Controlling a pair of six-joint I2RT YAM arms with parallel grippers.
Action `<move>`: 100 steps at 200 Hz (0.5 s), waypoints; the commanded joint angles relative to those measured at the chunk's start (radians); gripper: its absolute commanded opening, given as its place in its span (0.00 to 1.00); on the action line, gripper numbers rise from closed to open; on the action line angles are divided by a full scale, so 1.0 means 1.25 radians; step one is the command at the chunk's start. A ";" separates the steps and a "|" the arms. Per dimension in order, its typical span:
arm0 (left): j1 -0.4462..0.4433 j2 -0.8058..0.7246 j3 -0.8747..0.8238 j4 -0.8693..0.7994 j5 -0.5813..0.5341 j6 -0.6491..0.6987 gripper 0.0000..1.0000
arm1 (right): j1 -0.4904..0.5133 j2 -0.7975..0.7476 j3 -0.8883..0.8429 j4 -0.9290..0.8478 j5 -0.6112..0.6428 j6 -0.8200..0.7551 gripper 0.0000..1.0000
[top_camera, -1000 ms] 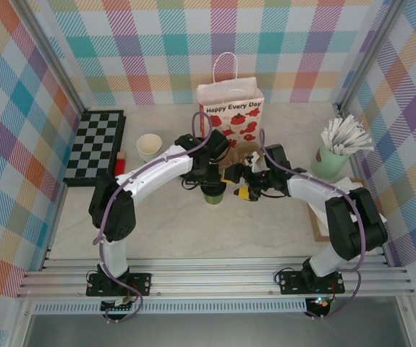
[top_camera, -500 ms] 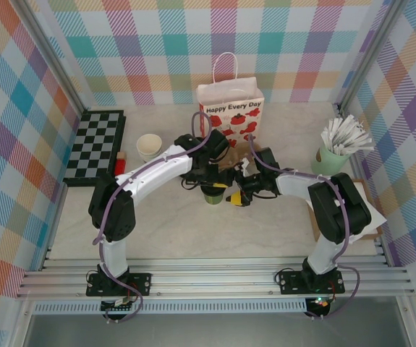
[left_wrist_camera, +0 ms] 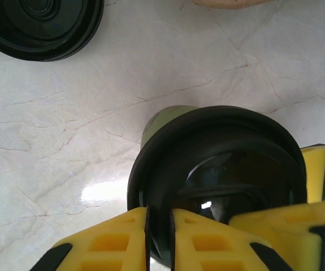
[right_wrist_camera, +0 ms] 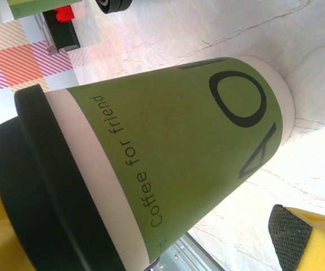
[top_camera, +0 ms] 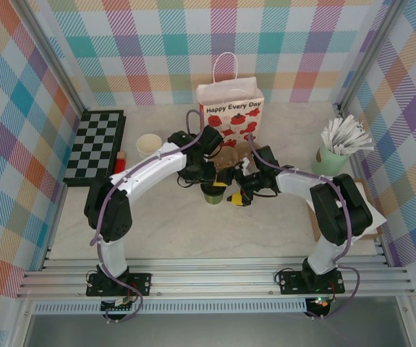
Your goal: Pack the takeout coffee
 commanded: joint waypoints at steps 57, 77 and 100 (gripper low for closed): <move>0.047 -0.186 -0.050 0.064 0.011 0.003 0.37 | 0.013 -0.036 0.052 -0.141 0.109 -0.048 1.00; 0.057 -0.232 -0.094 0.087 -0.040 -0.005 0.66 | 0.020 -0.060 0.098 -0.217 0.161 -0.123 1.00; 0.072 -0.274 -0.157 0.102 -0.114 -0.059 0.97 | 0.028 -0.073 0.162 -0.307 0.212 -0.221 1.00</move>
